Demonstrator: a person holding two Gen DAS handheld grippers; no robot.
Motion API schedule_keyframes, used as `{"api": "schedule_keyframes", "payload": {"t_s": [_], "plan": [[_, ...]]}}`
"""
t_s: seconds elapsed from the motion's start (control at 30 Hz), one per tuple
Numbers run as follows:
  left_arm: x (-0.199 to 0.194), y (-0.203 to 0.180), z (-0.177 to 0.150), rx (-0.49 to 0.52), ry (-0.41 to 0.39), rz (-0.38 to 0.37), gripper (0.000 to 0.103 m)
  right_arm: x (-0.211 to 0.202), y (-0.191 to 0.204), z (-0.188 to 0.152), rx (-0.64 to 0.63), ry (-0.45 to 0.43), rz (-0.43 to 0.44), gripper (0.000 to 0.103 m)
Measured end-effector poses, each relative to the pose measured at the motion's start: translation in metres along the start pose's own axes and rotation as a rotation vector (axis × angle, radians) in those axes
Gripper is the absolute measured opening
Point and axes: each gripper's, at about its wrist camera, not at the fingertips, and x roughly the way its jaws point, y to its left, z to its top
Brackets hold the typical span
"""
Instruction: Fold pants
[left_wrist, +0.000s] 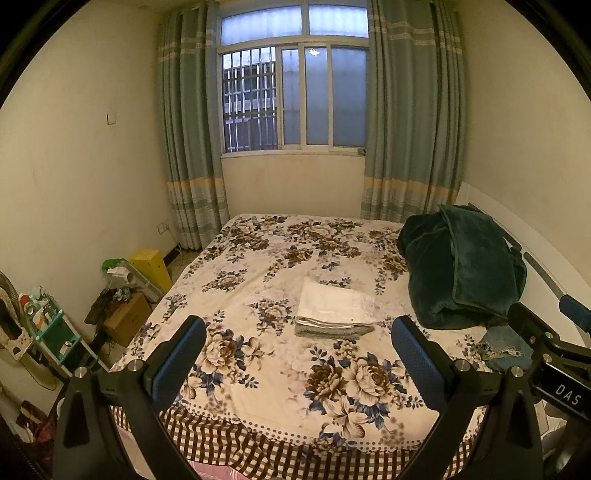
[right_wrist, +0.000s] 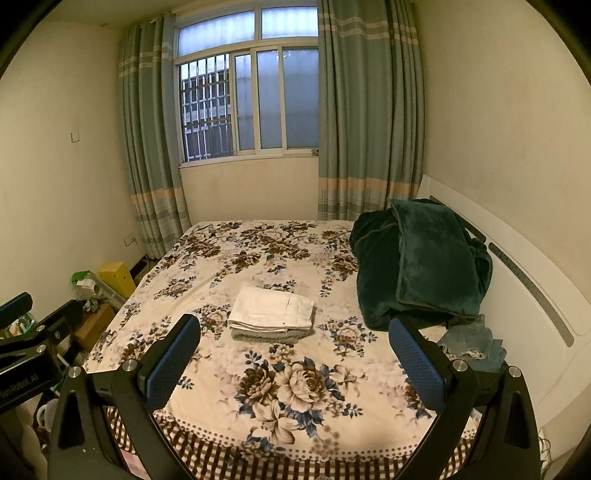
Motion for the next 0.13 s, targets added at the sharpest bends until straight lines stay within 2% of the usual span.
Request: {"api": "schedule_keyframes", "payload": {"t_s": [0.13], "plan": [[-0.0033,-0.0025,0.0044,0.004,-0.009,-0.002,0.103,0.0003,-0.0014,-0.0007,0.004,0.002,0.001,0.103]]}}
